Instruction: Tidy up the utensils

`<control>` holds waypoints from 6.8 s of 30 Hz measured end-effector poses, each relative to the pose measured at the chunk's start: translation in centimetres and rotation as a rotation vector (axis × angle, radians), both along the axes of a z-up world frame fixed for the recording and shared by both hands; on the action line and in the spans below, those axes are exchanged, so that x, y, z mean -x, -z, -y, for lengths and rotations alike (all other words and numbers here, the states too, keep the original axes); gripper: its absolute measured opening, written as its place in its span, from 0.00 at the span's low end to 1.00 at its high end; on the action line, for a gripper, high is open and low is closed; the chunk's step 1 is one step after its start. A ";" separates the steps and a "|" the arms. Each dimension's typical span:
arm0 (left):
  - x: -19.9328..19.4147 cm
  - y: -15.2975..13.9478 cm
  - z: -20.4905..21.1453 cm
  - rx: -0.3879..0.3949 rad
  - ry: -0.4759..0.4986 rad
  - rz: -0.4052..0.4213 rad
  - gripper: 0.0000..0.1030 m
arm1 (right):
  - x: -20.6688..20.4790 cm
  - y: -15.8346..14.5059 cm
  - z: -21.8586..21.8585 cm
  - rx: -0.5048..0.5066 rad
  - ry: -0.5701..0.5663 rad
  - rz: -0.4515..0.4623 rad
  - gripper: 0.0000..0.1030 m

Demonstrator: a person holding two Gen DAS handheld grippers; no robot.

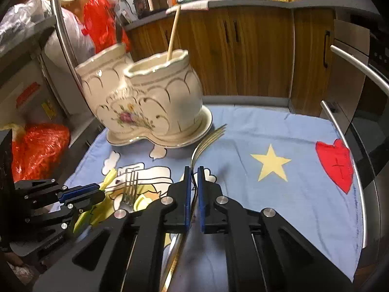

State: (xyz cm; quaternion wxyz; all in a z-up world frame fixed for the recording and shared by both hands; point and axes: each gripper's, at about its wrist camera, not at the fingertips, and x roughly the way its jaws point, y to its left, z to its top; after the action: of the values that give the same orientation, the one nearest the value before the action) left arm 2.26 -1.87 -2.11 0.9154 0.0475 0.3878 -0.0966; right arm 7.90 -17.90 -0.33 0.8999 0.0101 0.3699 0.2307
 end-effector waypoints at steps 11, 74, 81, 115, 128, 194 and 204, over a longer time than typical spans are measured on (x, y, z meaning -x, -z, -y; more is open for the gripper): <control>1.6 -2.2 -0.9 0.050 -0.010 0.108 0.10 | 2.8 -3.3 1.1 -0.050 0.007 0.132 0.03; -10.1 -11.4 -5.7 0.129 -0.081 0.465 0.10 | -6.7 -10.1 -5.3 0.021 0.028 0.574 0.03; -10.4 -11.0 -6.2 0.149 -0.061 0.399 0.10 | -7.1 -9.3 -5.9 0.024 -0.012 0.536 0.03; -10.8 -10.1 -6.1 0.166 -0.033 0.350 0.24 | -10.5 -8.1 -4.1 -0.137 -0.002 0.357 0.32; -8.7 -12.8 -4.9 0.097 -0.045 0.381 0.49 | -8.8 -9.5 -3.6 -0.156 0.024 0.343 0.64; 0.1 -1.4 -3.0 0.075 -0.090 0.069 0.95 | 1.6 3.3 -3.0 0.178 -0.006 -0.065 0.22; -0.4 -0.8 -2.3 0.058 -0.086 0.052 0.95 | 1.4 2.8 -1.9 0.068 -0.002 -0.095 0.03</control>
State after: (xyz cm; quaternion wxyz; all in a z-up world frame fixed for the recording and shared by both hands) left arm 2.67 0.47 -1.27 0.9296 0.0067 0.3623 -0.0671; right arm 6.52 -16.00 -3.09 0.8809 -0.0097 0.4199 0.2183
